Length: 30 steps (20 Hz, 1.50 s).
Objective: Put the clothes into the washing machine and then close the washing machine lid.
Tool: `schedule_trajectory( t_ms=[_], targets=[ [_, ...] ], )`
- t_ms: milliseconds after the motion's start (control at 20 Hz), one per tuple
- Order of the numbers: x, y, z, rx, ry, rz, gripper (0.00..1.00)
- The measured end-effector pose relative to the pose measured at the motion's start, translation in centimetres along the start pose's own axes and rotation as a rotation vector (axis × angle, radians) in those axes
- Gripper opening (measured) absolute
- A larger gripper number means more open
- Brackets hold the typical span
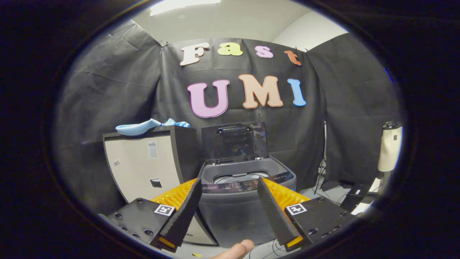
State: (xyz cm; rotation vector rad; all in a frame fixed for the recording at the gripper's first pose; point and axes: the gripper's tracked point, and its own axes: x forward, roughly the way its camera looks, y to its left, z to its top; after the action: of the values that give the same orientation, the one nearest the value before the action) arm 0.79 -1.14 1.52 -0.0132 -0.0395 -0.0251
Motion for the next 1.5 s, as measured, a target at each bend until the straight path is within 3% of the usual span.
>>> schedule_trajectory(
  t_ms=[850,1150,1400,1500],
  targets=[
    [1.9,-0.4,0.3,-0.011,0.026,-0.025,0.97],
    [4.6,3.1,5.9,-0.015,0.000,-0.035,0.97],
    [7.9,10.0,12.9,0.012,-0.051,0.029,0.98],
    [9.3,11.4,14.8,0.003,-0.045,0.013,0.98]
  ],
)
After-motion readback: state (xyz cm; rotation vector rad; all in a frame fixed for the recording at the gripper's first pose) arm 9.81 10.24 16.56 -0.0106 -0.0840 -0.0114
